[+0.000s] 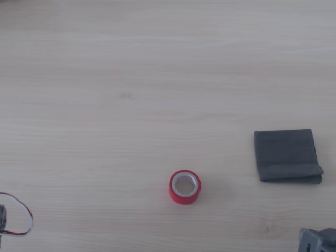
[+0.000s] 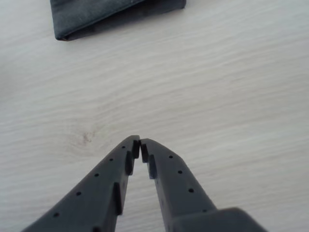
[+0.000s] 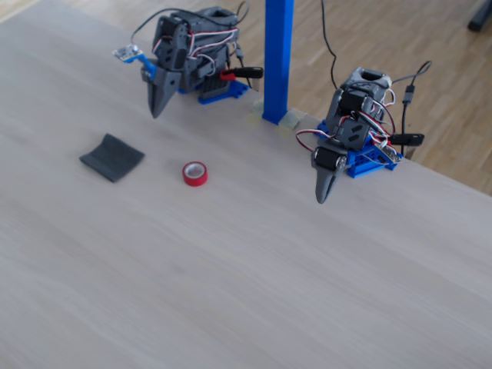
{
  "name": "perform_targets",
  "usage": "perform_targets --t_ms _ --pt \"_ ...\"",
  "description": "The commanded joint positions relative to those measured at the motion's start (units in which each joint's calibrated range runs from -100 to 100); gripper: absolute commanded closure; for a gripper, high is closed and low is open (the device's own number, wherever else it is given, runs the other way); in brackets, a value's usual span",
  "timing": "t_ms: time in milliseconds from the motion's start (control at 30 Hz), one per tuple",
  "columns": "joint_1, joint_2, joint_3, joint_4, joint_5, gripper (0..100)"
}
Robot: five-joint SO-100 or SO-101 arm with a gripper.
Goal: Grab the red tape and move it to the grey mat
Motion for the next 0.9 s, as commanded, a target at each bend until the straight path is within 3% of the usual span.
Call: perform_targets --t_ms 0,567,867 --pt "-0.1 -0.3 1.0 0.7 -0.4 98" --pt "-0.1 -0.2 1.0 0.6 -0.6 98" --pt "-4.9 4.6 -4.5 0.5 -0.4 97"
